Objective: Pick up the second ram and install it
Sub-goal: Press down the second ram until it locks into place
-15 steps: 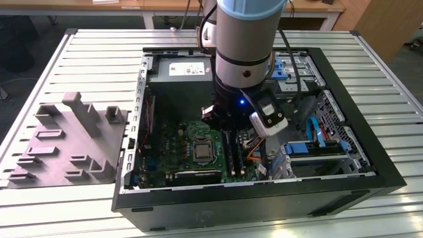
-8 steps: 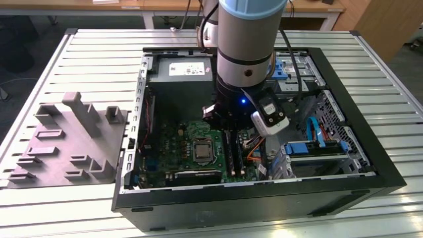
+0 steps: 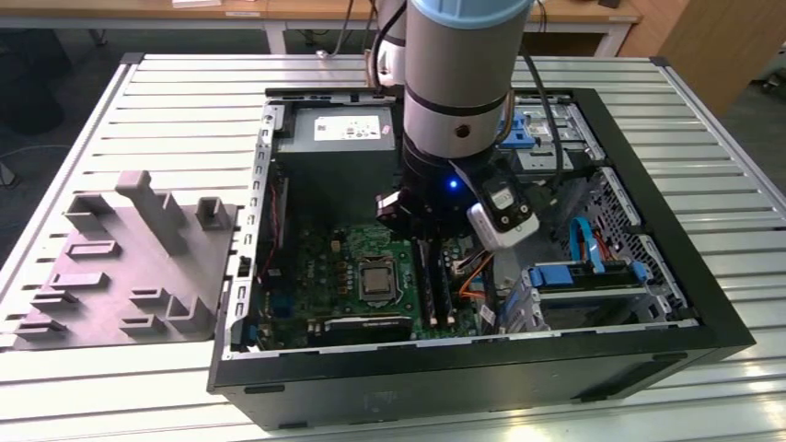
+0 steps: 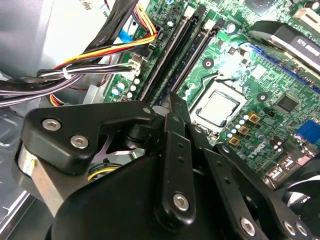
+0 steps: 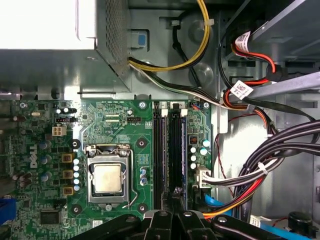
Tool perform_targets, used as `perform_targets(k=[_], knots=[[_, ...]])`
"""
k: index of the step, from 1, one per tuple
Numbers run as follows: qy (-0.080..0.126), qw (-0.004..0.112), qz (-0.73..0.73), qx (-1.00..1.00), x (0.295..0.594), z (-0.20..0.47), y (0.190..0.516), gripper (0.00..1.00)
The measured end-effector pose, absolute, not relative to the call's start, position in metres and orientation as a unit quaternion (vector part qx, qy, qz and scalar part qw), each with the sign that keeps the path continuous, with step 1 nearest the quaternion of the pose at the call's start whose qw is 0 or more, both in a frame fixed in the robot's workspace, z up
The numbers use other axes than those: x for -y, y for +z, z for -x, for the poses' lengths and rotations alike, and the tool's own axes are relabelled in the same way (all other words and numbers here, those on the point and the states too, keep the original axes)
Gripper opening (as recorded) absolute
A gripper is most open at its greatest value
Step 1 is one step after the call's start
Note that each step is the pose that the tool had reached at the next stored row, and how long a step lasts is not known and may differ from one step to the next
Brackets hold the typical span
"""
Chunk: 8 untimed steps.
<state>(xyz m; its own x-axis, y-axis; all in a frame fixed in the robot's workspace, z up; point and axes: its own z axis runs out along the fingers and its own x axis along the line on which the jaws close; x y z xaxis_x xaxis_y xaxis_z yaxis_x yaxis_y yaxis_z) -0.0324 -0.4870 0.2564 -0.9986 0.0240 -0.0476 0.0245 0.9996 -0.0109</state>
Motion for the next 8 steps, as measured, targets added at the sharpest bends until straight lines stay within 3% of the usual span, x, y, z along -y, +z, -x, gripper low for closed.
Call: perform_targets(k=[8], knots=[[-0.006, 0.024, -0.012, -1.000, 0.4870, 0.0324, 0.2589, 0.11]])
